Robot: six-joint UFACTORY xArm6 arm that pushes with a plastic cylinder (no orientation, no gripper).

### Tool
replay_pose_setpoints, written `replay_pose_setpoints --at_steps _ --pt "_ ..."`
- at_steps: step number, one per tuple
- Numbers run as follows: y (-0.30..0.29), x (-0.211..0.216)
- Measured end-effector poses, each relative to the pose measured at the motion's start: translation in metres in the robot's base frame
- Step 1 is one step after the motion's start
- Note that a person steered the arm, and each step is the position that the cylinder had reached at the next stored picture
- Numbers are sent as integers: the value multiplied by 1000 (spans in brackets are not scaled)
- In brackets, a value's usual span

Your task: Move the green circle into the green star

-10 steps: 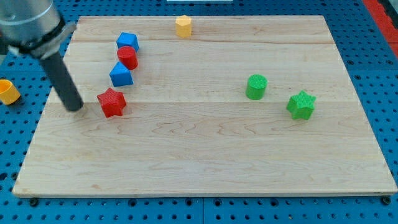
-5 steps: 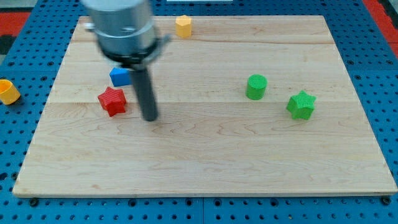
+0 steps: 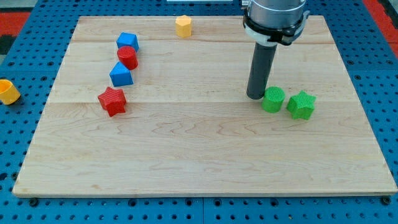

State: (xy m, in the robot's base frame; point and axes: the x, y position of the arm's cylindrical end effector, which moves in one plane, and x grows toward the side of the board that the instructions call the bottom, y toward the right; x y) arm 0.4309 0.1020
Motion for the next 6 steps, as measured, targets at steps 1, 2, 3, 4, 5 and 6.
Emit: replay_pose_setpoints --at_steps 1,2,3,4,5,6 --pt "42 -3" --pt "77 -4" --pt "83 -5" --pt "90 -9" --pt "95 -10" --pt "118 -16"
